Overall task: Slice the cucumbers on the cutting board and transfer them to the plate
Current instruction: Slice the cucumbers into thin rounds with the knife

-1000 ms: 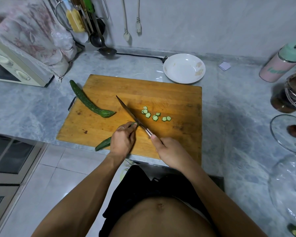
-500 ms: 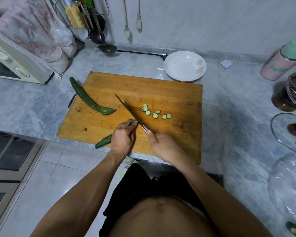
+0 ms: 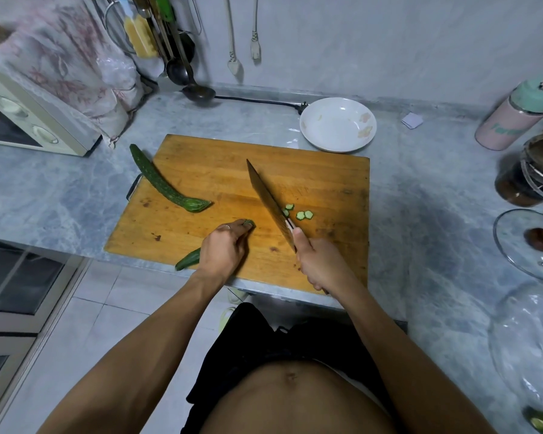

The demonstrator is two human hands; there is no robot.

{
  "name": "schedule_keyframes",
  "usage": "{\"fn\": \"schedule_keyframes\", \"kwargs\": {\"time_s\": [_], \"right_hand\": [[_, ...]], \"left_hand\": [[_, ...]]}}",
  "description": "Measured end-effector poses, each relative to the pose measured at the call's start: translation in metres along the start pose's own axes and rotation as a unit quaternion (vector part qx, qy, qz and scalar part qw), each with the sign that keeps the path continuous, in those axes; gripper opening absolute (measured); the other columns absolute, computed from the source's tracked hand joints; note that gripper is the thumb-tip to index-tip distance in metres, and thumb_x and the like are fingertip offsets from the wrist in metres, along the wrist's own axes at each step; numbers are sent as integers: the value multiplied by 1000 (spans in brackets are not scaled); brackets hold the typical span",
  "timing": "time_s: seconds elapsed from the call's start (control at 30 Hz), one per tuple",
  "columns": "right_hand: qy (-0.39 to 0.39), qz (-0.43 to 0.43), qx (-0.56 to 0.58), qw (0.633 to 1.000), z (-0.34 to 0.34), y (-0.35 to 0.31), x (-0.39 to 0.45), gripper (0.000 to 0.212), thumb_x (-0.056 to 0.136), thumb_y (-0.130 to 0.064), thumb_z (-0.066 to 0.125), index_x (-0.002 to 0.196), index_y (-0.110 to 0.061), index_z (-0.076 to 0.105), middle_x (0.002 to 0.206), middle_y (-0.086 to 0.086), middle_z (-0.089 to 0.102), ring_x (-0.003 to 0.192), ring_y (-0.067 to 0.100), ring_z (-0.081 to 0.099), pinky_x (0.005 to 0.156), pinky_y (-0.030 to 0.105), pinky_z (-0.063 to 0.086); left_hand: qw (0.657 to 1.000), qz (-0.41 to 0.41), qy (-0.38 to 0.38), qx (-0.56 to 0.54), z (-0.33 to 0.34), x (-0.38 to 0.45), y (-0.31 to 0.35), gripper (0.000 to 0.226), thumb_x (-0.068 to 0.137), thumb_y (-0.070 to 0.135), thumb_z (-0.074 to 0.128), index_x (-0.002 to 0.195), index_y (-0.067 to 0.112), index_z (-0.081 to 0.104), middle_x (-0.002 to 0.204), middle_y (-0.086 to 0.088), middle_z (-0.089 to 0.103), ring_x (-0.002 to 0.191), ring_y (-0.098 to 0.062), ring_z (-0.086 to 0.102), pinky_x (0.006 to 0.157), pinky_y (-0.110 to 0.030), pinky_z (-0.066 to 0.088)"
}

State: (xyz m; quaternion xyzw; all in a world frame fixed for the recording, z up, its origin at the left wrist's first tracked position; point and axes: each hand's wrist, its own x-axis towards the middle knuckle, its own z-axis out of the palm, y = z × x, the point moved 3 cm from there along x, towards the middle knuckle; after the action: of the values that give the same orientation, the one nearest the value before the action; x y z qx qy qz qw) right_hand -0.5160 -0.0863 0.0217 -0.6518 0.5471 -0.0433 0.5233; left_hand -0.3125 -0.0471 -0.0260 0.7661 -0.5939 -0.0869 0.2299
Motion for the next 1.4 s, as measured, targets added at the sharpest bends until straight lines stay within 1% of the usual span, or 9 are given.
{"fn": "schedule_keyframes", "kwargs": {"time_s": [0.13, 0.27, 0.47, 0.8, 0.93, 1.07, 1.2, 1.3, 1.4], "right_hand": [[-1, -4, -13, 1000, -8, 0, -3, 68, 100, -62, 19, 73, -11, 54, 56, 4, 48, 42, 18, 45, 41, 21, 36], [-24, -9, -4, 1000, -5, 0, -13, 66, 100, -62, 21, 78, -10, 55, 62, 10, 47, 42, 17, 44, 40, 21, 37], [-27, -43, -14, 999, 4, -4, -21, 64, 102, -57, 24, 71, -12, 58, 56, 0, 48, 48, 14, 44, 55, 29, 36], [-32, -42, -29, 998, 5, 2, -27, 68, 100, -62, 22, 74, -11, 59, 59, 3, 51, 49, 18, 49, 59, 31, 41], [-33, -46, -34, 998, 5, -3, -27, 66, 101, -60, 22, 68, -13, 55, 54, 1, 46, 45, 15, 46, 59, 31, 40], [-35, -41, -47, 997, 9, -7, -17, 66, 102, -59, 23, 70, -12, 57, 60, 1, 50, 56, 17, 50, 60, 32, 39], [-18, -44, -66, 997, 19, -9, -7, 68, 103, -56, 24, 91, -8, 70, 74, 6, 61, 70, 19, 57, 69, 36, 45], [-14, -40, -61, 997, 20, -9, -2, 67, 103, -57, 25, 81, -10, 66, 71, 5, 59, 68, 20, 56, 67, 33, 44], [-23, -10, -1, 1000, 14, -6, 2, 61, 101, -60, 24, 69, -19, 56, 62, 2, 53, 52, 19, 50, 56, 31, 44]], "left_hand": [[999, 6, 25, -36, 3, 1, 6, 27, 90, 10, 61, 116, 15, 70, 118, -5, 69, 103, -27, 67, 84, -35, 56], [1000, 10, 13, -21, 11, 0, 4, 28, 91, 11, 60, 117, 14, 70, 125, -5, 65, 109, -26, 64, 84, -36, 55], [999, 10, -33, 25, 18, 2, 0, 38, 88, 6, 58, 124, 15, 65, 134, -5, 59, 115, -29, 58, 85, -36, 53], [1000, 0, -18, 8, 23, 1, -5, 33, 91, 12, 60, 123, 16, 66, 132, -9, 60, 117, -29, 59, 89, -38, 54], [1000, 4, -10, 5, 24, 1, -6, 31, 91, 12, 61, 121, 15, 67, 130, -10, 62, 115, -30, 60, 88, -40, 55], [1000, 9, -19, 12, 26, 1, -6, 37, 85, 6, 64, 121, 11, 67, 130, -12, 61, 117, -30, 59, 89, -40, 54], [1000, 14, -10, 7, 25, -1, -2, 36, 80, -1, 66, 116, 7, 70, 126, -15, 63, 113, -32, 61, 86, -41, 55], [999, 30, 11, 7, 22, -1, 0, 34, 80, -2, 67, 113, 7, 71, 122, -13, 66, 107, -32, 64, 78, -41, 58], [999, 38, 20, -4, 18, -2, 2, 32, 84, 0, 63, 115, 8, 70, 123, -10, 66, 105, -30, 65, 80, -39, 57]]}}
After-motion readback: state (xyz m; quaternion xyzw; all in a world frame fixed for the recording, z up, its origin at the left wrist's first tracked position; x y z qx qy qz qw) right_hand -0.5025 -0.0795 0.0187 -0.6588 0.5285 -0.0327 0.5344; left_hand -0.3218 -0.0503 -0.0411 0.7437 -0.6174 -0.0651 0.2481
